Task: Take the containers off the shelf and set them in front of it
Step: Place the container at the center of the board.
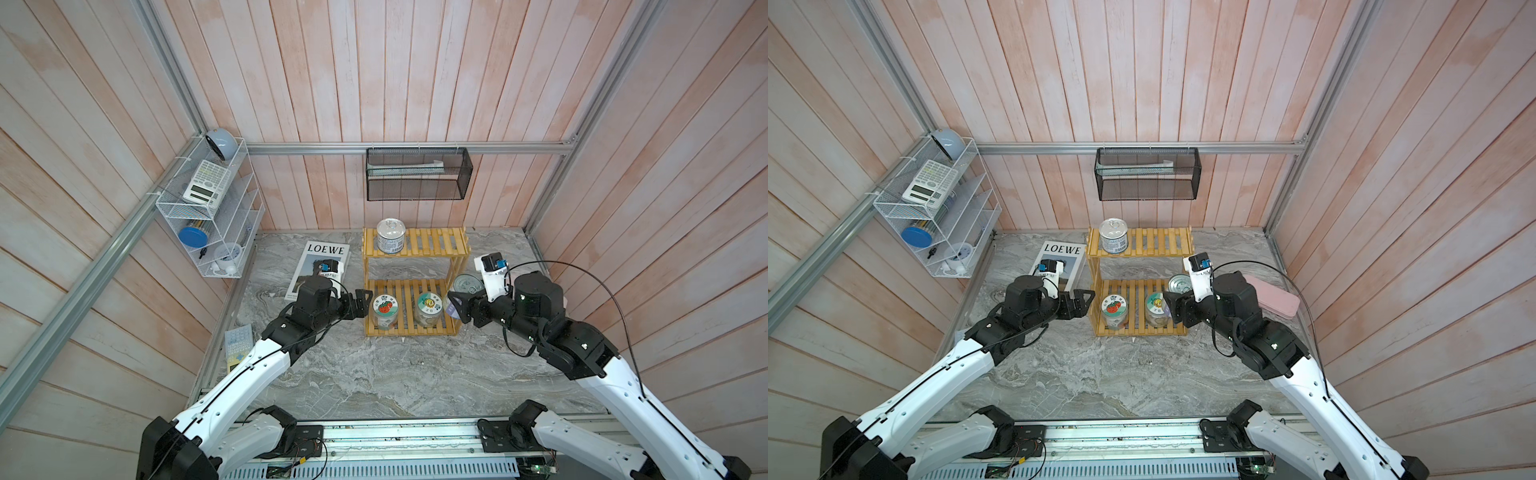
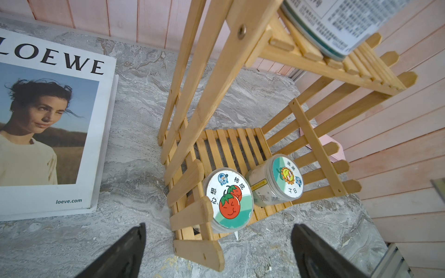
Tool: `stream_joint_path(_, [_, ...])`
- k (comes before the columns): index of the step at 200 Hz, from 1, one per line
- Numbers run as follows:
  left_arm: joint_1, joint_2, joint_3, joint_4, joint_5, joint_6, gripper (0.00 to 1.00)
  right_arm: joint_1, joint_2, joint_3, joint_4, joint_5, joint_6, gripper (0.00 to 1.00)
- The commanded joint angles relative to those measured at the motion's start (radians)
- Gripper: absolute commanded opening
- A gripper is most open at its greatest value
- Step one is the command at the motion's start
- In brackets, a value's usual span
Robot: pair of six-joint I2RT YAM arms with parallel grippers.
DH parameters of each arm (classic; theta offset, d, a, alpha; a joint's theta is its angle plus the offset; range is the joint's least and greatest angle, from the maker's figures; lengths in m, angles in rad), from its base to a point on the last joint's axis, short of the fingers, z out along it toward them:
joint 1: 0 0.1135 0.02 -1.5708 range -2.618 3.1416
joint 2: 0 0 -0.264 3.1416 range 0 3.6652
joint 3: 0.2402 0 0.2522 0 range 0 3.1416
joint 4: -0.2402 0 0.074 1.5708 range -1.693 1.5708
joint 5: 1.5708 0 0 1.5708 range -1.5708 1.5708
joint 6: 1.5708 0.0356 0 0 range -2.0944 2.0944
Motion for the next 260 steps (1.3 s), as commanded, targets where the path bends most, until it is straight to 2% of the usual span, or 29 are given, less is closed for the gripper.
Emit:
stream_joint_path(1, [0.005,0.001,-0.007,0.026,0.015,-0.009,1.00,0.043,-0.039,-0.093,0.049,0.070,0.057,0.64])
stream_joint_path(45, [0.005,-0.014,-0.025,0.021,0.012,-0.013,1.00,0.129,-0.097,-0.293,0.156,0.142,0.120,0.64])
stream_joint_path(106, [0.004,-0.024,-0.039,0.021,-0.006,-0.008,1.00,0.259,-0.101,-0.548,0.324,0.288,0.164,0.65])
stream_joint_path(140, [0.003,-0.022,-0.048,0.034,-0.011,-0.014,1.00,0.281,-0.105,-0.672,0.453,0.311,0.161,0.65])
stream_joint_path(211, [0.004,-0.021,-0.051,0.041,-0.018,-0.018,1.00,0.281,-0.010,-0.756,0.599,0.309,0.178,0.65])
stream_joint_path(260, [0.004,-0.010,-0.056,0.075,0.038,-0.027,1.00,0.281,0.010,-0.801,0.657,0.319,0.172,0.68])
